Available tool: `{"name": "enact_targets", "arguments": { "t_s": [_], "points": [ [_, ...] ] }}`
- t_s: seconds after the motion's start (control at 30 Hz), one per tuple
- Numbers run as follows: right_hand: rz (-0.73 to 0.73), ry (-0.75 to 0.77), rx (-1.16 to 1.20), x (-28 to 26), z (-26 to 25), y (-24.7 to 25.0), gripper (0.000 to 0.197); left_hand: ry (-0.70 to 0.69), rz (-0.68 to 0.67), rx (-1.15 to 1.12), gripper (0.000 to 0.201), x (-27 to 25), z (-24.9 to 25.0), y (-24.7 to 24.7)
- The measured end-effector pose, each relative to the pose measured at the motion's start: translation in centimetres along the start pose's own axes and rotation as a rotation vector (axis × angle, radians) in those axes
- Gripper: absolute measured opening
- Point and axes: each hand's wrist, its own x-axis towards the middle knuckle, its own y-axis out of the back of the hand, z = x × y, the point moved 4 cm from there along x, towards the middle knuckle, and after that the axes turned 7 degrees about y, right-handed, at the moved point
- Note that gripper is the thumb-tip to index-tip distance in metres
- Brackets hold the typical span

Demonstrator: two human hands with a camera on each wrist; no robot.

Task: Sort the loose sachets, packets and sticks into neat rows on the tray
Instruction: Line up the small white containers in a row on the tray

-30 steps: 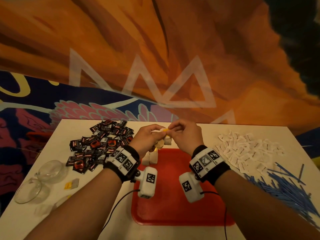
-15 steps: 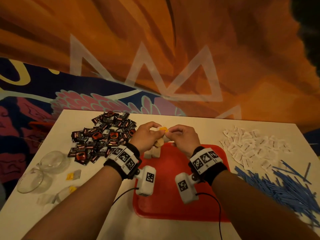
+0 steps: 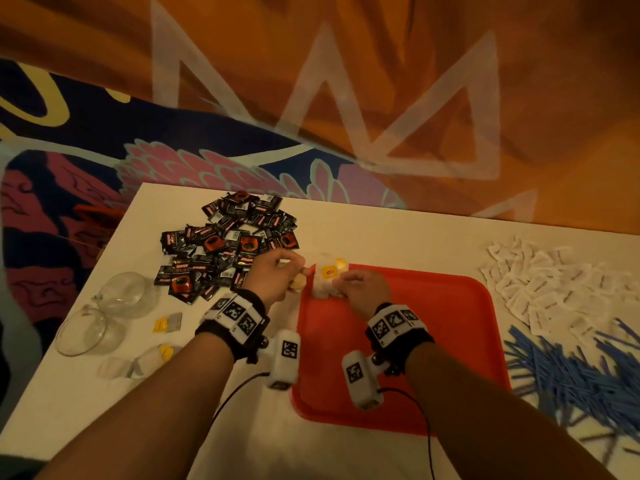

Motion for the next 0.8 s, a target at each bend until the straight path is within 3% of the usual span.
{"name": "enact_targets", "arguments": {
  "t_s": [0.2,0.3,0.53,0.8],
  "points": [
    [-0.106,-0.205,-0.223,1.3,4.6,-4.4,0.026,0.161,-0.020,-0.124,0.012,1.0,-4.5,2.1],
    [-0.070,-0.244,-0.247,1.7,5.1,-5.6,0.030,0.181,-0.018,-0.127,0.012,1.3,-5.7,3.0],
    [0.057,-0.322,-0.202,2.2,5.8,-6.9,0.026,0.214,-0.007,-0.159,0.013,2.1,-6.9,4.5],
    [0.083,-0.376,-0.230,2.4,6.3,-7.3,0.022,0.228,-0.014,-0.170,0.014,2.6,-7.3,4.7]
  ]
}}
